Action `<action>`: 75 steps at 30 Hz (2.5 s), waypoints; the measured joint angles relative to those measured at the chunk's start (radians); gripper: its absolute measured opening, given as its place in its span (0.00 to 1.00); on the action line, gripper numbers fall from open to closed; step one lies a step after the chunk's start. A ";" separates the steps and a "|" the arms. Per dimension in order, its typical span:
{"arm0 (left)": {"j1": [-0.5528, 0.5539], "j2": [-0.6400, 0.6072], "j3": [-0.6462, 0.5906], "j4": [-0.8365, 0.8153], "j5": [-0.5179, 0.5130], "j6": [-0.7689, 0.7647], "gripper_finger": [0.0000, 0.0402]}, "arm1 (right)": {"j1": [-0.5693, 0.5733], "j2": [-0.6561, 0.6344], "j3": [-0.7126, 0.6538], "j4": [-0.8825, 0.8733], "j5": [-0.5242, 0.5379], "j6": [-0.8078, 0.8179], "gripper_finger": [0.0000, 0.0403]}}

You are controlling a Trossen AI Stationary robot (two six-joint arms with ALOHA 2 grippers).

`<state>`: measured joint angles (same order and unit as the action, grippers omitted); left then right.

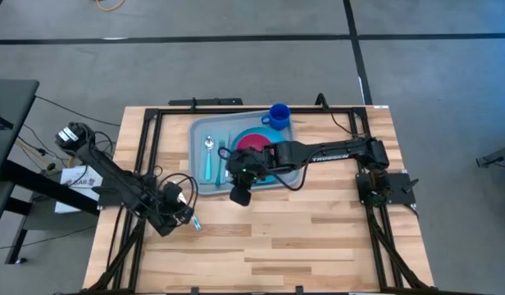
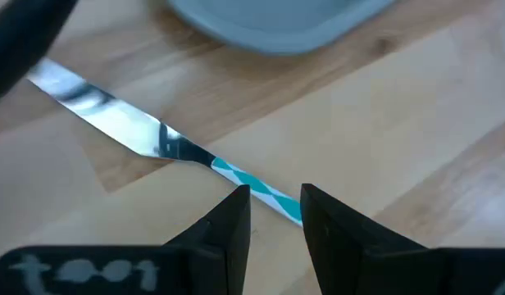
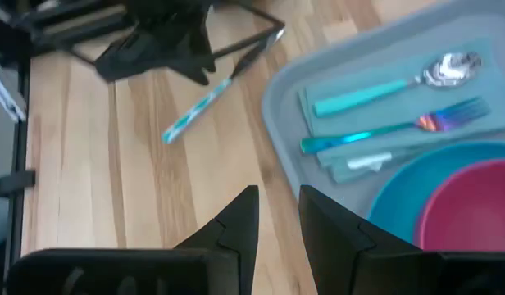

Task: Set up tray
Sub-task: Put the green knife on the blue napkin

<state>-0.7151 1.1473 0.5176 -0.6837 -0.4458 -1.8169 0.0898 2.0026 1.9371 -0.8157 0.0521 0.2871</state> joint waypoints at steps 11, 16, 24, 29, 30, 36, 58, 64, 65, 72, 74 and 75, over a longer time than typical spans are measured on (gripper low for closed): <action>0.088 0.016 -0.019 0.034 -0.012 -0.073 0.24 | 0.029 -0.002 0.000 -0.039 0.130 0.001 0.21; 0.099 0.101 -0.019 0.083 0.033 -0.108 0.24 | 0.028 -0.002 0.000 -0.037 0.134 -0.013 0.21; 0.098 0.187 -0.016 0.132 0.064 -0.166 0.24 | 0.020 -0.002 0.000 -0.040 0.134 -0.038 0.21; 0.093 0.189 -0.003 0.143 0.061 -0.134 0.24 | 0.019 -0.002 0.000 -0.037 0.134 -0.100 0.21; 0.093 0.190 0.013 0.138 0.061 -0.112 0.24 | 0.019 -0.002 0.000 -0.036 0.134 -0.107 0.21; 0.072 0.189 0.168 0.016 0.031 -0.043 0.24 | 0.007 -0.002 0.000 -0.038 0.134 -0.116 0.21; -0.086 0.389 0.259 -0.289 0.178 -0.554 0.24 | -0.048 0.000 -0.076 0.041 0.137 -0.183 0.21; -0.066 0.437 0.258 -0.297 0.187 -0.573 0.24 | -0.053 0.000 -0.079 0.080 0.137 -0.214 0.21; -0.062 0.445 0.256 -0.298 0.195 -0.574 0.24 | -0.053 0.000 -0.080 0.082 0.136 -0.217 0.21; -0.057 0.473 0.224 -0.294 0.196 -0.560 0.24 | -0.051 0.000 -0.080 0.098 0.137 -0.217 0.21; -0.057 0.473 0.223 -0.302 0.194 -0.500 0.24 | -0.051 0.000 -0.080 0.098 0.136 -0.217 0.21; -0.058 0.473 0.223 -0.305 0.193 -0.465 0.24 | -0.051 0.000 -0.079 0.098 0.136 -0.217 0.21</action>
<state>-0.7734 1.6203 0.7407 -0.9890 -0.2533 -2.2817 0.0387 2.0026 1.8578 -0.7175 0.1883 0.0699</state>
